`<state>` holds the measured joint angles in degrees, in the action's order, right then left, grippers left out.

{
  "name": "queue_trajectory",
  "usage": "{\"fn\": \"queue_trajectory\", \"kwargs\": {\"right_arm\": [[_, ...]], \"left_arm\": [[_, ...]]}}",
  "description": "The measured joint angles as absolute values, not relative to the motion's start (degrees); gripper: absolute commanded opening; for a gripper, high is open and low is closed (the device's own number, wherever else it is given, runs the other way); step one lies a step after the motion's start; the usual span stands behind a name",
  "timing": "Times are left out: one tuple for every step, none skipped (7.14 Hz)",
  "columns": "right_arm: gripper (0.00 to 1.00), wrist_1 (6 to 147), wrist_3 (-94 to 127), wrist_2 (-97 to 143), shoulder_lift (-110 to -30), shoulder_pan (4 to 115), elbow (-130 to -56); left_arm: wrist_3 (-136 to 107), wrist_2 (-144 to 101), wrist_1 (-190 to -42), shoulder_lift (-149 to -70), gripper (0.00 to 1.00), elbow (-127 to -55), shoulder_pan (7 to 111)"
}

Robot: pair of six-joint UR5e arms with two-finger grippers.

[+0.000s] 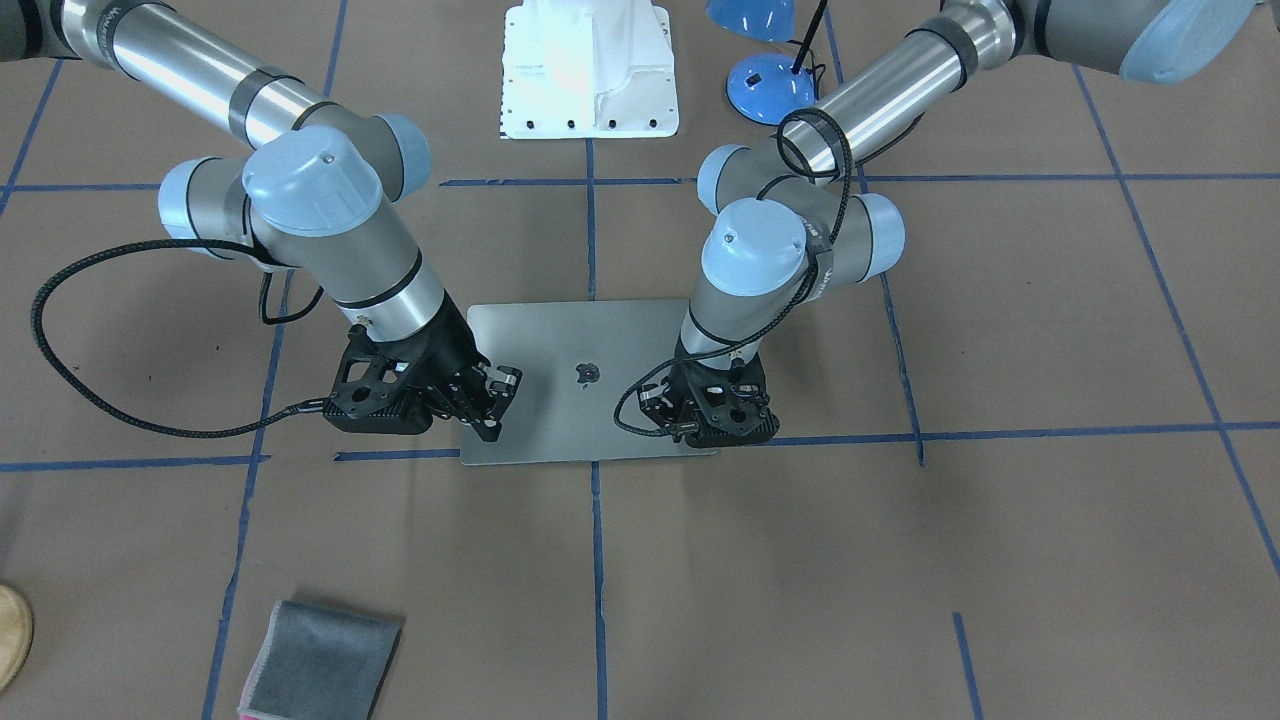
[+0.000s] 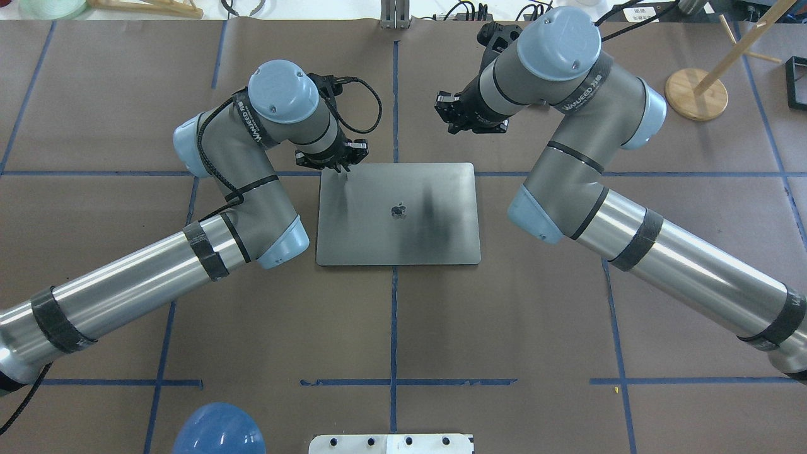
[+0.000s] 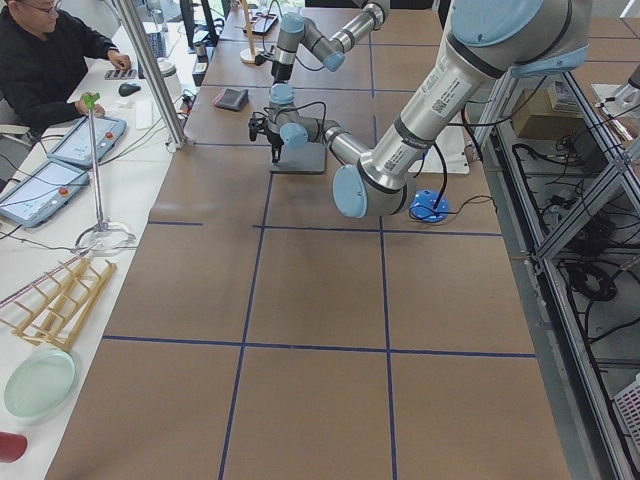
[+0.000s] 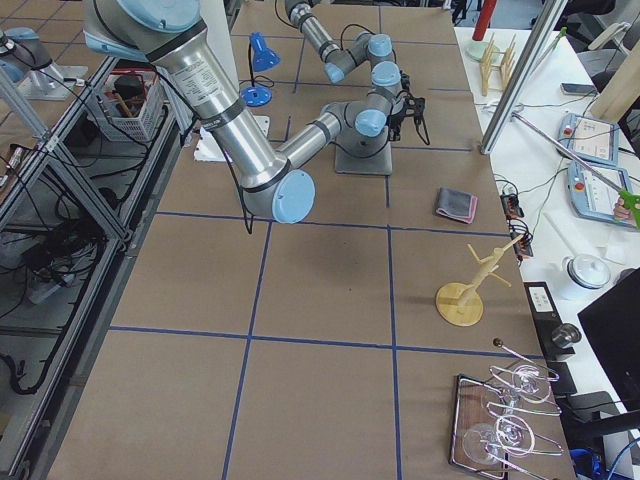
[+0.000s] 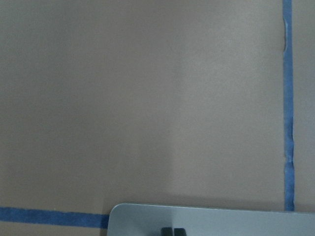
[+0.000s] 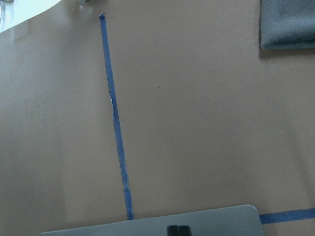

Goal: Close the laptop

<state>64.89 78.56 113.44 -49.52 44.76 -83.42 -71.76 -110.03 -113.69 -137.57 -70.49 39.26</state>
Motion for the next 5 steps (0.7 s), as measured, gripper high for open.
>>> {"fn": "queue_trajectory", "kwargs": {"right_arm": [[1.0, 65.2, 78.5, 115.3, -50.7, 45.9, -85.1], [1.0, 65.8, 78.0, 116.6, -53.4, 47.5, -88.0], [1.0, 68.8, 75.3, 117.8, -56.7, 49.3, -92.1], [1.0, 75.6, 68.9, 118.4, -59.4, 50.9, -97.1], [1.0, 84.7, 59.7, 118.5, -62.1, 52.4, -102.8]], "left_arm": [[-71.7, -113.2, -112.4, -137.4, 1.0, -72.0, 40.9], [-71.7, -117.4, -109.6, -136.7, 1.0, -74.7, 43.3], [-70.9, -120.8, -105.7, -134.7, 1.0, -78.6, 45.8], [-67.9, -123.2, -101.4, -131.8, 1.0, -83.5, 48.1], [-61.8, -124.7, -95.7, -128.0, 1.0, -89.6, 50.7]]}}
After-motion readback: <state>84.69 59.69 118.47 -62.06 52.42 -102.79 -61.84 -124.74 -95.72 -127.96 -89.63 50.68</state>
